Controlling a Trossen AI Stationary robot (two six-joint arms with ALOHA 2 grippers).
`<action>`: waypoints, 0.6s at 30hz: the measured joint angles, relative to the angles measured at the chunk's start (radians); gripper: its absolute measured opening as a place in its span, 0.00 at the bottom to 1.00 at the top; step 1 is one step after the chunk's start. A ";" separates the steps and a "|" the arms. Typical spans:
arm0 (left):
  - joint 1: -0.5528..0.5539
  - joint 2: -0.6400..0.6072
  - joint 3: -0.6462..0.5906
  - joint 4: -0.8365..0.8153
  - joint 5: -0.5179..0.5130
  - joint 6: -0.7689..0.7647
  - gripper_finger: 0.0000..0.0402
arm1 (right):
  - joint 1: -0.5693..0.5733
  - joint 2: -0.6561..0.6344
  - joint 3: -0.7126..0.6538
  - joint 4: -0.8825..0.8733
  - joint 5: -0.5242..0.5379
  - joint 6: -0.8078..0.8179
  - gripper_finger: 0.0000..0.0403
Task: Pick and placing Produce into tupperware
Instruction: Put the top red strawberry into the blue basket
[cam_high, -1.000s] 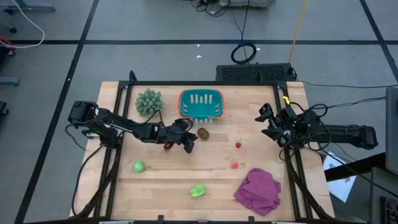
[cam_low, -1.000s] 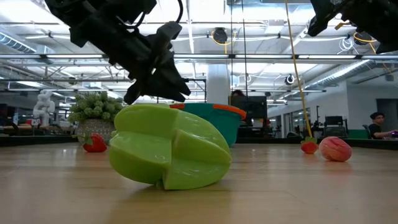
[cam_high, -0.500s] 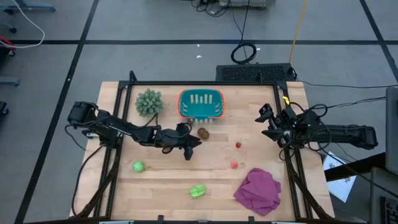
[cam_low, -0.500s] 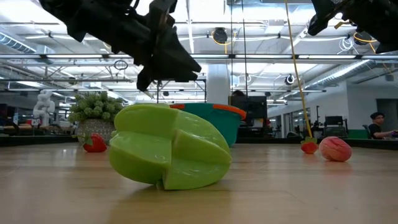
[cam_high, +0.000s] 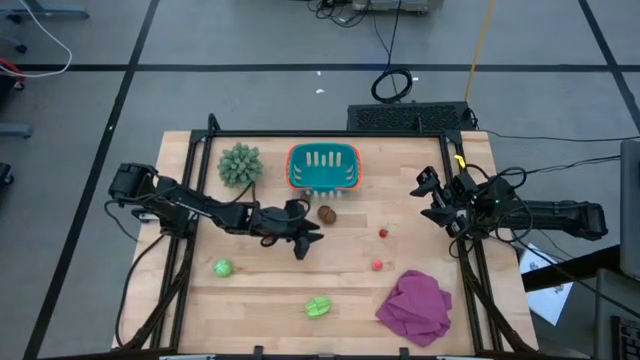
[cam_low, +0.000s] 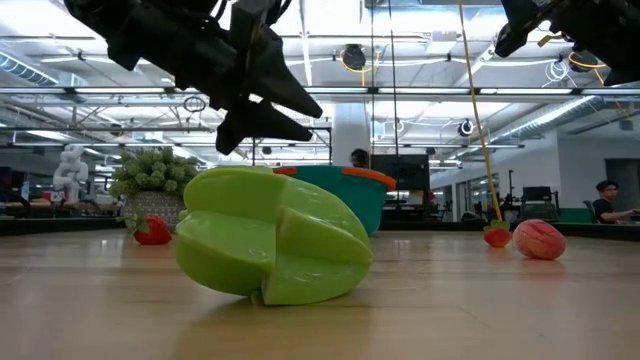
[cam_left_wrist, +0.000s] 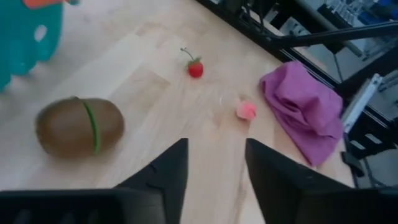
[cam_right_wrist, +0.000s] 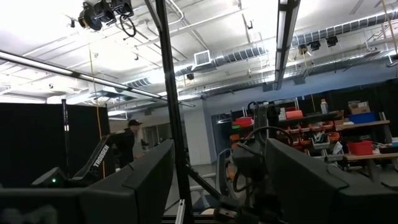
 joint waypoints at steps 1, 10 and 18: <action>0.000 0.000 0.000 0.004 -0.015 0.015 0.47 | 0.000 0.000 0.000 0.000 0.000 0.000 0.60; -0.001 0.000 0.000 0.078 -0.039 0.023 0.58 | 0.000 0.000 0.000 0.000 0.000 0.001 0.60; -0.001 0.000 0.000 0.032 0.064 -0.045 0.58 | 0.000 0.000 0.000 0.000 -0.001 0.001 0.60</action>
